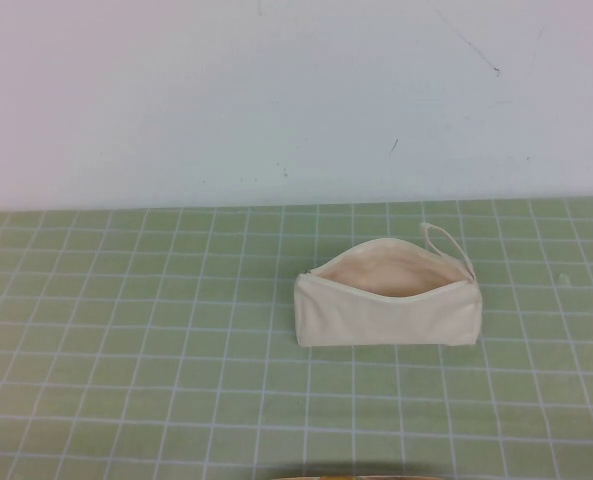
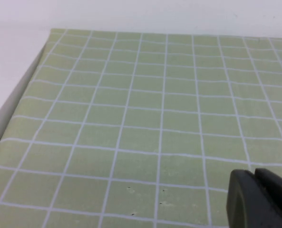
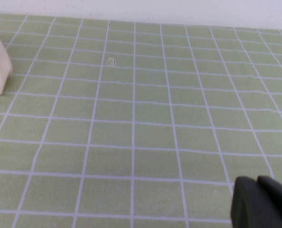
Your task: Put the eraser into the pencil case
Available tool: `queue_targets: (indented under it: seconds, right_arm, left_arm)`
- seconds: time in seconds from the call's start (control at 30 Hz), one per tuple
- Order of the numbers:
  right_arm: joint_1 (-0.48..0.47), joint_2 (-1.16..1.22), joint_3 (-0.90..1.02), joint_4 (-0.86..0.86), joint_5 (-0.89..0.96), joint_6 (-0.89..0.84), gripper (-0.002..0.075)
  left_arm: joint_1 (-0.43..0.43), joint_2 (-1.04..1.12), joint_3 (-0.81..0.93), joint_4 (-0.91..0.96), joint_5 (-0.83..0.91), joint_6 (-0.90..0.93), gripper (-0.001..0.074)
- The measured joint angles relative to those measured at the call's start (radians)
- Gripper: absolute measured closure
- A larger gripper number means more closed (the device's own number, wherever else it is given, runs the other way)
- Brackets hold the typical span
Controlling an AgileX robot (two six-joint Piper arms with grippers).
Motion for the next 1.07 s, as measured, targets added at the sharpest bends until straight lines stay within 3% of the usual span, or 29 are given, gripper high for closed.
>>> queue_targets:
  seconds: [0.2,1.07]
  right_arm:
    - [0.000,0.000,0.000,0.000,0.000,0.002,0.0727]
    - [0.000,0.000,0.000,0.000,0.000,0.004,0.0727]
  left_arm:
    - [0.045,0.000,-0.002,-0.010,0.005,0.000,0.0736]
    - [0.048,0.000,-0.004,-0.014,0.012,0.000,0.0736]
